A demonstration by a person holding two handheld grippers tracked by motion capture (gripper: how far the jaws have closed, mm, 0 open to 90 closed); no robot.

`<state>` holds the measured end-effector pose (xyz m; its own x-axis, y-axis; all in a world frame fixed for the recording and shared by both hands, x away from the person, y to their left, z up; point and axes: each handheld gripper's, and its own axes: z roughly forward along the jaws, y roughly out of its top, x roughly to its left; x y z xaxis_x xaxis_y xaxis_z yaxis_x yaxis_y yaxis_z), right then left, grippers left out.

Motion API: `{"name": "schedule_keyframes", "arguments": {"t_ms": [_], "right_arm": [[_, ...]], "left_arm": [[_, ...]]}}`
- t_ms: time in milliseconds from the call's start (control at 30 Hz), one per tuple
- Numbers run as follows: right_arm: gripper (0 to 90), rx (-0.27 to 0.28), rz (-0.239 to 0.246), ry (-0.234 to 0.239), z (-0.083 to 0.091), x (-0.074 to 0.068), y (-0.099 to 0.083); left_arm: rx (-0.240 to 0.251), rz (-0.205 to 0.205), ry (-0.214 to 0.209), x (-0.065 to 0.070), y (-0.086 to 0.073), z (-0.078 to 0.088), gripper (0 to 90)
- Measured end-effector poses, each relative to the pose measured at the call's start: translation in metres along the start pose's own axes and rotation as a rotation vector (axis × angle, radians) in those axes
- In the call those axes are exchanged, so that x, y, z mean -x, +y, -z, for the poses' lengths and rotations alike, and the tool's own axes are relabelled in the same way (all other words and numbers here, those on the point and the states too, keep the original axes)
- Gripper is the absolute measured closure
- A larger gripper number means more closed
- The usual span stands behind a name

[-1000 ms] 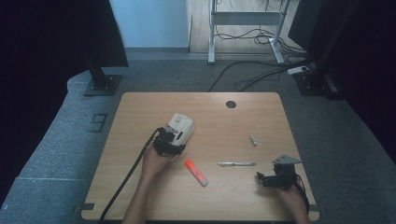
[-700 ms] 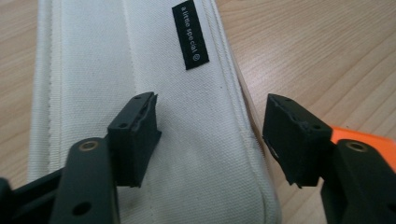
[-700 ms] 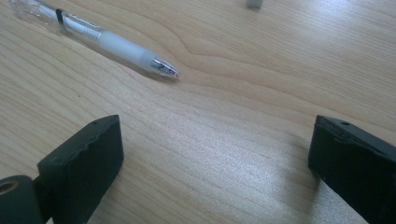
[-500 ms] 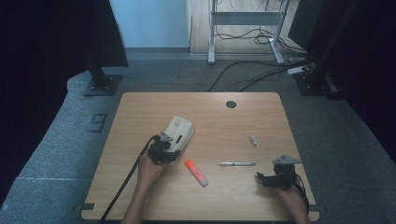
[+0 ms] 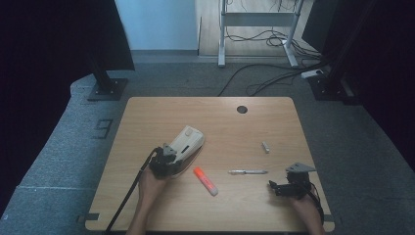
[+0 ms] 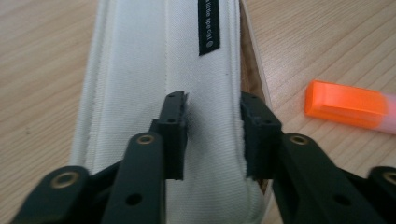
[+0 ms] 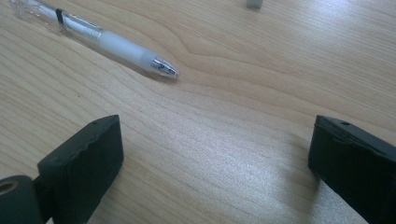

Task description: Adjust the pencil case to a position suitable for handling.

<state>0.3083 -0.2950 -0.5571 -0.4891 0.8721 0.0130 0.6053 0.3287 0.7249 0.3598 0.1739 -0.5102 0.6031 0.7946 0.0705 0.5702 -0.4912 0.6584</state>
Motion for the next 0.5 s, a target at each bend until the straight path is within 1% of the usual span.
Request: {"name": "schedule_keyframes", "arguments": {"t_ms": [100, 233, 267, 300, 367, 400, 433, 500], "right_arm": [[2.9, 0.0, 0.0, 0.0, 0.0, 0.0, 0.0], [2.9, 0.0, 0.0, 0.0, 0.0, 0.0, 0.0], [2.9, 0.0, 0.0, 0.0, 0.0, 0.0, 0.0], [2.9, 0.0, 0.0, 0.0, 0.0, 0.0, 0.0], [2.9, 0.0, 0.0, 0.0, 0.0, 0.0, 0.0], [2.9, 0.0, 0.0, 0.0, 0.0, 0.0, 0.0], [2.9, 0.0, 0.0, 0.0, 0.0, 0.0, 0.0], [2.9, 0.0, 0.0, 0.0, 0.0, 0.0, 0.0]], "left_arm": [[0.014, -0.014, 0.006, 0.001, 0.0, 0.003, 69.3], [0.034, 0.01, -0.024, -0.005, 0.0, 0.008, 70.8], [0.039, 0.022, -0.038, -0.007, 0.001, 0.01, 71.9], [0.035, 0.036, -0.062, -0.01, 0.001, 0.012, 72.4], [0.028, 0.085, -0.134, -0.018, 0.002, 0.015, 72.5], [0.029, 0.1, -0.163, -0.022, 0.002, 0.017, 72.4], [0.034, 0.105, -0.179, -0.025, 0.001, 0.019, 72.4], [0.048, 0.105, -0.189, -0.028, 0.0, 0.023, 73.0]]}}
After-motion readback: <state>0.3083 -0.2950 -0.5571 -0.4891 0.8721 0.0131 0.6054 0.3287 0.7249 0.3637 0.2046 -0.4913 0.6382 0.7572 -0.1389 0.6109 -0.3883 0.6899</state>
